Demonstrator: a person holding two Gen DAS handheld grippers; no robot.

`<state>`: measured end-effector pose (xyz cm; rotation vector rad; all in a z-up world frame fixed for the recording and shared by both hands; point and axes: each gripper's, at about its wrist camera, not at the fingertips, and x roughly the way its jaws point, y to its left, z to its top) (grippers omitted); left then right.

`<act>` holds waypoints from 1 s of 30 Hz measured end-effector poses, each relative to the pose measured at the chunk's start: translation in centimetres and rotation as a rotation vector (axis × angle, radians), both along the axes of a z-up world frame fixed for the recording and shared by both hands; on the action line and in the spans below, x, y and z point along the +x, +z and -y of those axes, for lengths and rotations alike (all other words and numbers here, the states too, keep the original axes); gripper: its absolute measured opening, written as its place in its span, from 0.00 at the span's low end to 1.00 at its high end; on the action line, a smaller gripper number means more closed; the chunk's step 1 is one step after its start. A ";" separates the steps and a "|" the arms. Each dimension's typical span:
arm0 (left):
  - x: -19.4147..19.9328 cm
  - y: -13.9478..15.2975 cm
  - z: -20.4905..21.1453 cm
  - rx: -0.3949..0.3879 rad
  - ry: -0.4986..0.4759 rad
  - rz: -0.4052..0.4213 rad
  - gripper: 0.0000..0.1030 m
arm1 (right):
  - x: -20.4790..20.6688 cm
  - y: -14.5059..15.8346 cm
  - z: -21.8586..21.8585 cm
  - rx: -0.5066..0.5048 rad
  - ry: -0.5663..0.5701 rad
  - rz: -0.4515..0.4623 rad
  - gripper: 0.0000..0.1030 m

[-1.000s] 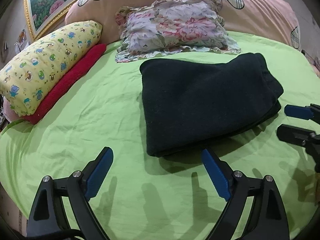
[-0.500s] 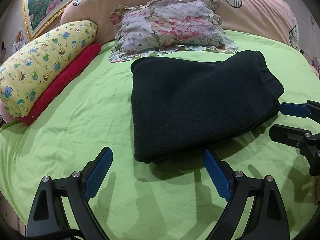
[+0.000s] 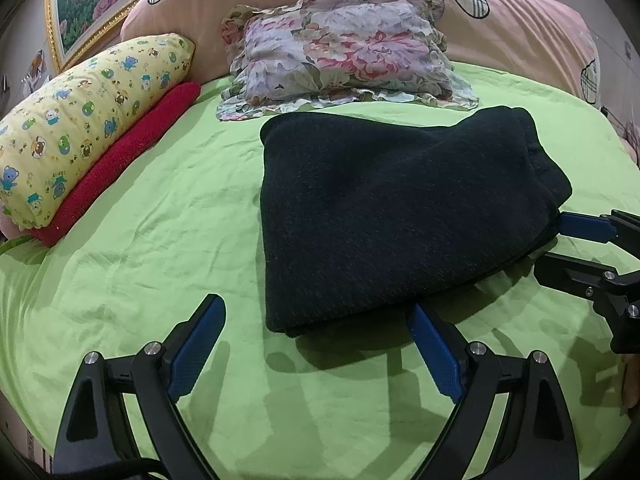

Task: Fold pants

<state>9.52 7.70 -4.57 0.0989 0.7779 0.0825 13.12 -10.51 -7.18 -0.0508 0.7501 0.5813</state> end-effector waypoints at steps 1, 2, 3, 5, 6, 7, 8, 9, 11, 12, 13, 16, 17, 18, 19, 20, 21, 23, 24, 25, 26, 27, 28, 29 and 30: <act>0.0 0.0 0.0 -0.001 -0.001 0.000 0.89 | 0.0 0.0 0.0 0.000 0.001 0.001 0.77; 0.0 0.0 -0.1 -0.003 -0.001 0.001 0.89 | 0.0 0.1 -0.1 -0.001 0.002 0.002 0.77; 0.0 0.0 -0.1 -0.004 -0.001 0.001 0.89 | 0.0 0.0 -0.1 -0.002 0.002 0.003 0.77; 0.0 0.1 -0.1 -0.006 0.000 0.001 0.89 | 0.0 0.0 -0.1 -0.004 0.006 0.004 0.77; 0.0 0.1 -0.2 -0.005 0.001 0.000 0.89 | 0.0 0.0 -0.2 -0.007 0.007 0.004 0.77; 0.0 0.1 -0.1 -0.004 0.003 0.001 0.89 | 0.0 0.0 -0.2 -0.008 0.007 0.004 0.77; -0.1 0.2 -0.1 -0.003 0.006 0.004 0.89 | 0.0 0.0 -0.3 -0.009 0.008 0.004 0.77; -0.1 0.1 -0.1 -0.002 0.006 0.003 0.89 | 0.0 0.0 -0.3 -0.010 0.009 0.004 0.77; -0.1 0.2 -0.1 -0.002 0.007 0.003 0.89 | 0.0 0.0 -0.3 -0.009 0.010 0.005 0.77; -0.1 0.2 -0.1 -0.003 0.006 0.003 0.89 | 0.0 0.0 -0.3 -0.008 0.012 0.006 0.77; -0.1 0.2 0.0 -0.002 0.005 0.003 0.89 | -0.1 0.0 -0.4 -0.010 0.011 0.007 0.77; -0.1 0.2 -0.1 -0.002 0.011 0.005 0.90 | -0.1 0.0 -0.4 -0.013 0.011 0.009 0.77; -0.1 0.2 -0.1 -0.005 0.010 0.005 0.90 | -0.1 0.0 -0.5 -0.012 0.011 0.009 0.77; -0.1 0.2 -0.1 -0.005 0.011 0.004 0.90 | -0.1 0.0 -0.5 -0.013 0.013 0.009 0.77; -0.1 0.2 -0.1 -0.004 0.012 0.004 0.90 | -0.1 0.0 -0.6 -0.015 0.013 0.009 0.77; -0.1 0.2 -0.1 -0.003 0.011 0.004 0.90 | -0.1 0.0 -0.6 -0.015 0.014 0.010 0.77; -0.1 0.2 -0.1 -0.002 0.010 0.004 0.90 | -0.1 0.1 -0.6 -0.015 0.016 0.011 0.77; -0.1 0.3 -0.1 0.000 0.010 0.005 0.90 | -0.1 0.1 -0.6 -0.017 0.017 0.013 0.77; 0.0 0.3 -0.2 0.000 0.009 0.005 0.90 | 0.0 0.1 -0.7 -0.017 0.018 0.012 0.77; 0.0 0.3 -0.2 0.001 0.009 0.005 0.90 | -0.2 0.1 -0.6 -0.016 0.017 0.012 0.77; -0.1 0.3 -0.1 0.001 0.012 0.006 0.90 | -0.2 0.2 -0.6 -0.016 0.017 0.013 0.77; -0.1 0.4 -0.2 0.000 0.014 0.006 0.90 | -0.2 0.2 -0.7 -0.016 0.017 0.013 0.77; 0.0 0.4 -0.2 -0.003 0.014 0.005 0.90 | -0.1 0.2 -0.7 -0.015 0.017 0.012 0.77; 0.0 0.5 -0.2 -0.004 0.015 0.005 0.90 | -0.2 0.2 -0.7 -0.015 0.016 0.012 0.77; 0.0 0.5 -0.2 -0.004 0.015 0.006 0.90 | -0.2 0.2 -0.6 -0.016 0.018 0.013 0.77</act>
